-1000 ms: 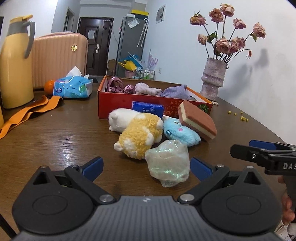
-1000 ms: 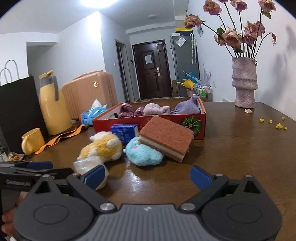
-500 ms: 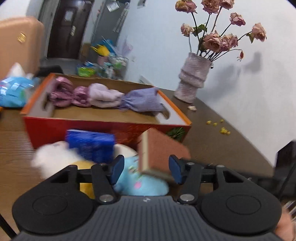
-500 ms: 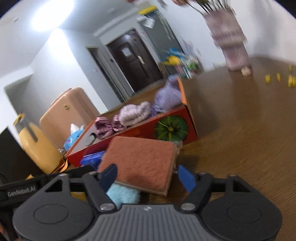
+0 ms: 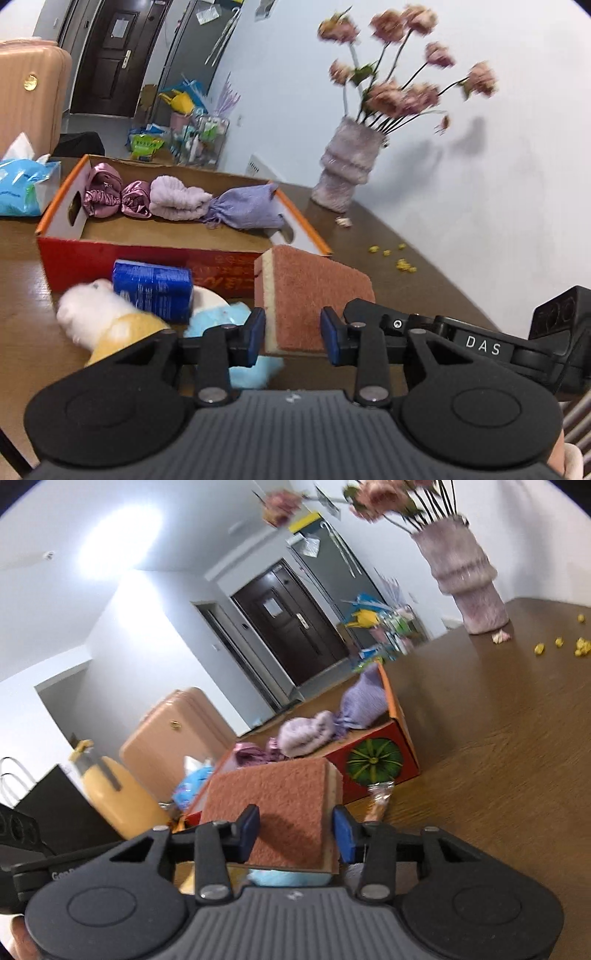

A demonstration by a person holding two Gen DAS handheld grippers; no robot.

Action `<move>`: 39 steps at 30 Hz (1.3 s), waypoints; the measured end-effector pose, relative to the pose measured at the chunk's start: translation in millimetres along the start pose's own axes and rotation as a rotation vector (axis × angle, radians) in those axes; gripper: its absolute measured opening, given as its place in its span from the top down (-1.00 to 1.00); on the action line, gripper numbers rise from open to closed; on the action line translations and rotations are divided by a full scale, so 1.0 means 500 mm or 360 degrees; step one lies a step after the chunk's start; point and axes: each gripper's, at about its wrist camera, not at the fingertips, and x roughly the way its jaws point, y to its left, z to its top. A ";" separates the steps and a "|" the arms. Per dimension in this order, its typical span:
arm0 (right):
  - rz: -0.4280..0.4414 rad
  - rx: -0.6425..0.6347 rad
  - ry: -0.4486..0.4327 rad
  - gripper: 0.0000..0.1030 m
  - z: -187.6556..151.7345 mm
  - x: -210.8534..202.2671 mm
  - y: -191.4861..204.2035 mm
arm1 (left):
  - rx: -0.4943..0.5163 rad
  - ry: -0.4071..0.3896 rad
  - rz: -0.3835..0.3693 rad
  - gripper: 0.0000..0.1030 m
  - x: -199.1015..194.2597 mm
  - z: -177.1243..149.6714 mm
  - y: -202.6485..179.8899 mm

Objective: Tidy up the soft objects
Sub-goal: 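Grasp the brown-red sponge block with the left gripper while the right gripper grips it too, then lower the sponge block into the red box and open both grippers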

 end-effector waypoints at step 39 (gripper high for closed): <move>-0.0070 -0.0094 0.0570 0.29 0.173 0.489 0.119 | -0.0351 0.0160 0.0370 0.35 0.163 0.223 0.347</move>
